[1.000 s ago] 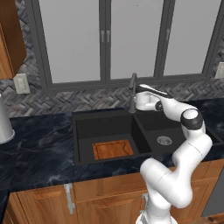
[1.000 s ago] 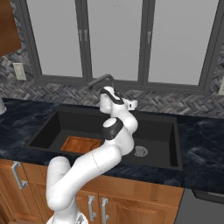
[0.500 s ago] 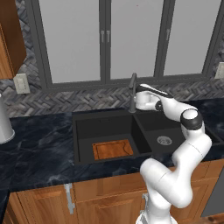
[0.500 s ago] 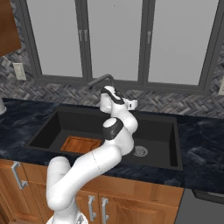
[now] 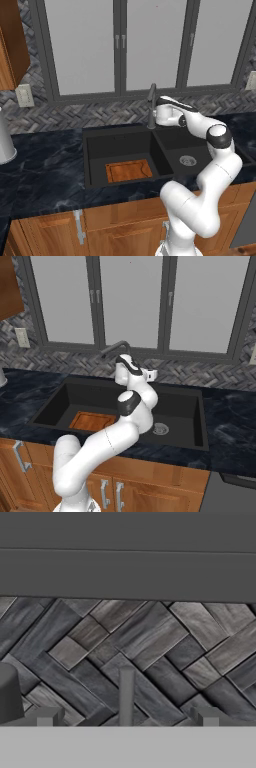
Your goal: Turn on the sink faucet with hot water and rinse the cutting board for ten seconds, then turn off the faucet. Push the cutting board to reach the water if necessary.
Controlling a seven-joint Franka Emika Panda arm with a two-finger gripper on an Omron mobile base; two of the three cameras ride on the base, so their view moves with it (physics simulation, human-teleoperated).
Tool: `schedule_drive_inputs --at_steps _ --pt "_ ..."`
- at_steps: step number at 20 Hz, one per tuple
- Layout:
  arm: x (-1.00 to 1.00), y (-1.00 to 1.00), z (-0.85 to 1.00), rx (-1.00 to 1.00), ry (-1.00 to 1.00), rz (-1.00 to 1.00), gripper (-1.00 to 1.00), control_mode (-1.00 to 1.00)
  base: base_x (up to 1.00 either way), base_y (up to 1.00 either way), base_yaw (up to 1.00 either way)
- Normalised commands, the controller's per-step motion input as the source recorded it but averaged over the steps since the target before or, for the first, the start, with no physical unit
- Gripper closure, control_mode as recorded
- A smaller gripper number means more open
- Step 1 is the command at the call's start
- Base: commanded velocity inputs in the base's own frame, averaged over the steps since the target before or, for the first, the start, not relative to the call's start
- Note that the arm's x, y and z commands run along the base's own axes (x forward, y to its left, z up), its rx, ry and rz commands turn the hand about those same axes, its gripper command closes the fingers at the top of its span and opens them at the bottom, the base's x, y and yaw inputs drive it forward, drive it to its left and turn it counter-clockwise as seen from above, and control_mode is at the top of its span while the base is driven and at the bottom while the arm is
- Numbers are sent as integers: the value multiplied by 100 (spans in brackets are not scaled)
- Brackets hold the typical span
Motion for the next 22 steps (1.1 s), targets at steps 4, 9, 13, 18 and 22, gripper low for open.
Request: schedule_drive_inputs --at_steps 4,9,13,18,22 --pt "7 0 0 0 0 0 -100 -100 0 0 0" --pt "9 0 0 0 0 0 -100 -100 0 0 0" --pt "5 0 0 0 0 0 -100 -100 0 0 0" --pt "0 -3 0 0 0 0 -100 -100 0 0 0" --pt "0 -5 0 0 0 0 -100 -100 0 0 0"
